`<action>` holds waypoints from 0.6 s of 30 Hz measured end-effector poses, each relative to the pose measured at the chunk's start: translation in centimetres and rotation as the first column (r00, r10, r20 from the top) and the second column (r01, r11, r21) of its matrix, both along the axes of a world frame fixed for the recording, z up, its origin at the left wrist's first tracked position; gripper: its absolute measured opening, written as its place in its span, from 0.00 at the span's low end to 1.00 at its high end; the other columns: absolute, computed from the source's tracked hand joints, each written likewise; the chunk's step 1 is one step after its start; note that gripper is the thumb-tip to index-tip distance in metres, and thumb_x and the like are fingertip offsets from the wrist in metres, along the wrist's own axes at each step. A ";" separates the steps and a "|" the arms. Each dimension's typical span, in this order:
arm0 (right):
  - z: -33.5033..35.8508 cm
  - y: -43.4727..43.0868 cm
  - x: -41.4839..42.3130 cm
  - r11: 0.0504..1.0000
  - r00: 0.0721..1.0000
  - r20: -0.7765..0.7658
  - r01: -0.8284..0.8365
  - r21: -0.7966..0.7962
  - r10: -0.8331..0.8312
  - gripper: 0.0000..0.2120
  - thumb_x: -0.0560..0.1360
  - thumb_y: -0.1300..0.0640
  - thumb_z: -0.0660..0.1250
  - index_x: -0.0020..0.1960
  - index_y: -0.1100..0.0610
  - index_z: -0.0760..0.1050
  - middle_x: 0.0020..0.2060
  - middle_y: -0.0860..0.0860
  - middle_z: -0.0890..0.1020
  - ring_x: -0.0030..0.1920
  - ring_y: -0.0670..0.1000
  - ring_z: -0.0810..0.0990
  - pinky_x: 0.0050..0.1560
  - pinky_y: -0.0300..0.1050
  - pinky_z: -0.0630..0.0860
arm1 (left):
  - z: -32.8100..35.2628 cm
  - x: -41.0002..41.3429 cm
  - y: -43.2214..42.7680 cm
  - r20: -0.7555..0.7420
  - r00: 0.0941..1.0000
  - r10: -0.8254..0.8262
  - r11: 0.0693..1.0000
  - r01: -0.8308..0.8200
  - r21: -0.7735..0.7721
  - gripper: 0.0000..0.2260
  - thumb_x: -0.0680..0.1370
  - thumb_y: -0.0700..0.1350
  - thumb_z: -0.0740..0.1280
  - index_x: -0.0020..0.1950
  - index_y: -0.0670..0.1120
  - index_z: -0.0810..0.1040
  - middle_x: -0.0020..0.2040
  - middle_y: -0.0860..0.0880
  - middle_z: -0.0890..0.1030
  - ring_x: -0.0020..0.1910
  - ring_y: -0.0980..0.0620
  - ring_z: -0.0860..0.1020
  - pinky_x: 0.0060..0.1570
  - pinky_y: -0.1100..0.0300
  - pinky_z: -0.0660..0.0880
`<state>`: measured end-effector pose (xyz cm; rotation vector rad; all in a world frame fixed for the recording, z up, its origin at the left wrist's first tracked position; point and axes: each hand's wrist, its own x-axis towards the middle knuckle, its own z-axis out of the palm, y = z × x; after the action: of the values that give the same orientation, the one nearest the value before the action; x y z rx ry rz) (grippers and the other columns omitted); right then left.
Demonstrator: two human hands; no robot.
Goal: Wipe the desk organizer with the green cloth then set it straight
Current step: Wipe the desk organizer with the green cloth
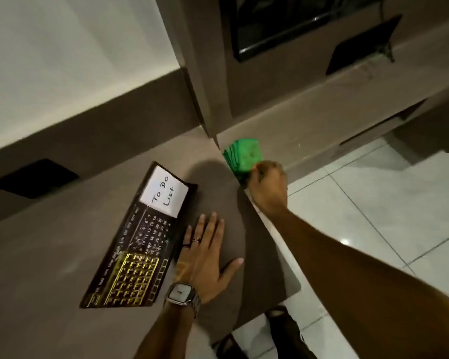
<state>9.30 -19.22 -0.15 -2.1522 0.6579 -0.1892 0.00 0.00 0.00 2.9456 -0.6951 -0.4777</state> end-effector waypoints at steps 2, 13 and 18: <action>-1.3 -0.7 2.4 0.999 0.999 -0.017 0.050 -0.019 -0.051 0.13 0.78 0.53 0.63 0.58 0.58 0.75 0.58 0.59 0.76 0.60 0.60 0.73 0.60 0.56 0.72 | -0.9 0.4 0.0 0.016 1.000 0.011 1.000 -0.011 -0.014 0.39 0.74 0.71 0.46 0.77 0.49 0.44 0.79 0.48 0.45 0.77 0.46 0.41 0.74 0.42 0.45; -5.6 -2.3 8.8 0.917 0.960 -0.250 0.211 0.337 -0.129 0.28 0.66 0.48 0.78 0.60 0.59 0.74 0.56 0.58 0.79 0.56 0.59 0.78 0.54 0.57 0.79 | -2.7 0.6 0.1 0.061 0.997 -0.050 0.994 0.044 0.102 0.41 0.73 0.72 0.46 0.77 0.47 0.44 0.78 0.46 0.43 0.77 0.44 0.40 0.72 0.42 0.39; -3.6 -2.7 6.8 0.821 0.995 -0.063 0.102 0.561 -0.081 0.17 0.72 0.55 0.74 0.56 0.53 0.71 0.52 0.52 0.78 0.54 0.54 0.79 0.48 0.45 0.77 | -2.2 0.6 0.1 0.009 0.999 -0.049 0.995 0.048 0.093 0.41 0.74 0.71 0.48 0.77 0.46 0.45 0.79 0.46 0.45 0.77 0.43 0.43 0.72 0.41 0.41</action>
<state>16.12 -21.94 -3.75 -1.5530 0.7322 0.0015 0.65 0.09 -2.19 3.0259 -0.7678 -0.5107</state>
